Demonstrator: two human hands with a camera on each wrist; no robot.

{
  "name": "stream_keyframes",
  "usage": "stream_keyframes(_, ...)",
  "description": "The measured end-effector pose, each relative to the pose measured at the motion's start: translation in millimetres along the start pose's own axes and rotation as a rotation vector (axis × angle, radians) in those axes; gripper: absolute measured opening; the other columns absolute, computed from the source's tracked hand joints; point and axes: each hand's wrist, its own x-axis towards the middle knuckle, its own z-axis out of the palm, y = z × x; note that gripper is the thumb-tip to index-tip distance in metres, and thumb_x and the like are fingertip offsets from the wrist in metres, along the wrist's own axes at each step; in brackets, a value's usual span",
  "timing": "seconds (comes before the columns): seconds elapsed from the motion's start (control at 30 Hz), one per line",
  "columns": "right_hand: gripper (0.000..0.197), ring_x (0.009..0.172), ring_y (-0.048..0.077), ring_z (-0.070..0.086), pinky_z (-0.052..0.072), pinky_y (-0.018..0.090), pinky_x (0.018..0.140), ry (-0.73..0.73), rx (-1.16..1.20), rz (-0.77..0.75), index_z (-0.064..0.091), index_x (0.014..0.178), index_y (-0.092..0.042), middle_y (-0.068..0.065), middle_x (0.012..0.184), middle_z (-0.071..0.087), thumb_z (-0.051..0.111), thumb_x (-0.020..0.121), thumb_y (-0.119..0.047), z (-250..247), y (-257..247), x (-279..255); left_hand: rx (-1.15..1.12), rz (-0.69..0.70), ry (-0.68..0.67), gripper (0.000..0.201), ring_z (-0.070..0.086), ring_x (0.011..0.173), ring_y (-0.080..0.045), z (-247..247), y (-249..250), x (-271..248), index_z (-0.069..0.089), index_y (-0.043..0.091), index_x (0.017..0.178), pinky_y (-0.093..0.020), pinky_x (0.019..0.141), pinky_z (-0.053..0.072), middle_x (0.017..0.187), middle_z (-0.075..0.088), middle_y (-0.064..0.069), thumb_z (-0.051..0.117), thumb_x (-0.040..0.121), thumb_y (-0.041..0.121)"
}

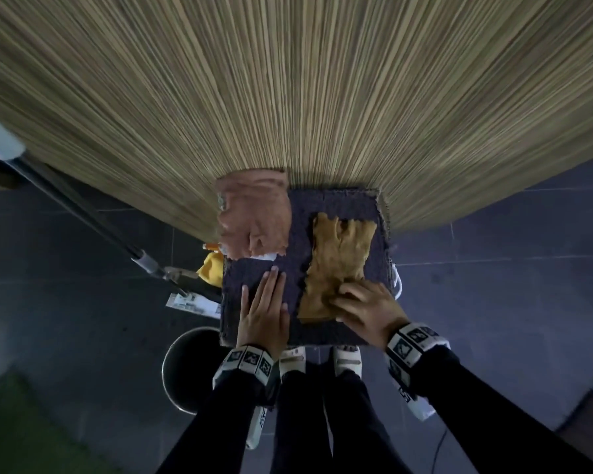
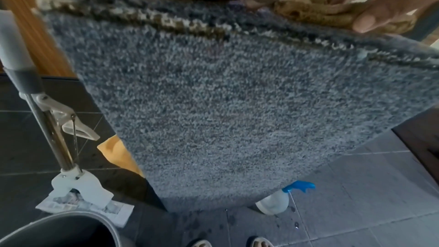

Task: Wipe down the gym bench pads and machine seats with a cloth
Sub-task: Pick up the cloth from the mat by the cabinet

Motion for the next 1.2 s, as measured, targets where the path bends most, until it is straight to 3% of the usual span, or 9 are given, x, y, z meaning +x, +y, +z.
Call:
stream_keyframes(0.13, 0.023, 0.086, 0.026, 0.067, 0.052, 0.039, 0.067, 0.019, -0.042, -0.069, 0.075, 0.078, -0.017, -0.001, 0.087, 0.069, 0.085, 0.058, -0.02, 1, -3, -1, 0.011, -0.017, -0.015, 0.059, -0.004, 0.143, -0.001, -1, 1, 0, 0.015, 0.022, 0.151, -0.034, 0.116, -0.012, 0.157, 0.002, 0.012, 0.011, 0.093, 0.036)
stream_keyframes(0.3, 0.008, 0.074, 0.024, 0.066, 0.053, 0.035, 0.065, -0.055, 0.062, -0.014, 0.069, 0.07, -0.016, -0.001, 0.074, 0.065, 0.074, 0.064, -0.018, -5, -13, -8, 0.049, -0.038, -0.029, 0.061, -0.007, 0.143, -0.003, -1, 2, -1, 0.011, 0.023, 0.151, -0.036, 0.116, -0.013, 0.156, -0.003, 0.013, 0.009, 0.092, 0.041)
stream_keyframes(0.47, 0.019, 0.064, 0.03, 0.063, 0.05, 0.033, 0.054, -0.011, 0.16, 0.119, 0.066, 0.094, -0.008, 0.009, 0.083, 0.066, 0.055, 0.08, -0.015, -22, -16, -6, 0.08, -0.064, -0.039, 0.061, 0.009, 0.143, -0.01, 0, 6, -1, 0.023, 0.017, 0.149, -0.041, 0.115, -0.005, 0.156, 0.011, 0.006, 0.018, 0.093, 0.04)
stream_keyframes(0.57, 0.021, 0.072, 0.034, 0.063, 0.052, 0.04, 0.057, 0.007, 0.129, 0.2, 0.06, 0.108, -0.011, 0.008, 0.1, 0.064, 0.047, 0.091, -0.016, -36, -9, 16, 0.078, -0.07, -0.044, 0.06, 0.018, 0.141, -0.011, -2, 7, -1, 0.029, 0.016, 0.147, -0.042, 0.115, -0.001, 0.155, 0.02, 0.004, 0.023, 0.093, 0.04)
stream_keyframes(0.7, 0.022, 0.085, 0.029, 0.061, 0.05, 0.038, 0.065, -0.041, 0.068, 0.307, 0.05, 0.113, -0.019, 0.004, 0.109, 0.057, 0.036, 0.097, -0.026, -49, 8, 57, 0.088, -0.084, -0.083, 0.061, -0.008, 0.143, -0.004, 3, 2, 0, 0.0, 0.025, 0.148, -0.039, 0.115, -0.016, 0.155, -0.009, 0.013, 0.009, 0.092, 0.046)
stream_keyframes(0.77, 0.02, 0.092, 0.028, 0.059, 0.043, 0.035, 0.074, -0.072, 0.055, 0.354, 0.05, 0.109, -0.02, 0.002, 0.109, 0.057, 0.036, 0.097, -0.028, -51, 13, 73, 0.1, -0.085, -0.097, 0.06, -0.019, 0.14, -0.002, 4, 1, 1, -0.01, 0.028, 0.146, -0.037, 0.112, -0.021, 0.152, -0.019, 0.016, 0.003, 0.091, 0.048)
stream_keyframes(0.9, 0.019, 0.1, 0.023, 0.056, 0.03, 0.039, 0.092, -0.156, -0.105, 0.371, 0.049, 0.106, -0.021, -0.002, 0.107, 0.059, 0.038, 0.096, -0.034, -47, 19, 91, 0.116, -0.091, -0.118, 0.058, -0.022, 0.141, -0.004, 4, 1, 2, -0.017, 0.029, 0.144, -0.036, 0.108, -0.027, 0.15, -0.026, 0.016, 0.006, 0.095, 0.048)
stream_keyframes(1.07, 0.023, 0.108, 0.023, 0.05, 0.03, 0.043, 0.098, -0.076, -0.123, 0.418, 0.049, 0.111, -0.023, -0.002, 0.112, 0.053, 0.044, 0.093, -0.035, -40, 25, 95, 0.128, -0.085, -0.137, 0.06, -0.028, 0.138, -0.004, 4, 1, 1, -0.021, 0.029, 0.143, -0.036, 0.107, -0.029, 0.151, -0.027, 0.015, -0.005, 0.089, 0.05)
stream_keyframes(1.2, 0.019, 0.099, 0.035, 0.055, 0.044, 0.051, 0.089, 0.062, -0.03, 0.143, 0.063, 0.104, -0.015, 0.009, 0.111, 0.057, 0.062, 0.085, -0.017, -32, 22, 82, 0.124, -0.09, -0.134, 0.057, -0.028, 0.139, -0.004, 5, 1, 2, -0.022, 0.03, 0.142, -0.037, 0.108, -0.029, 0.15, -0.029, 0.015, 0.005, 0.096, 0.048)
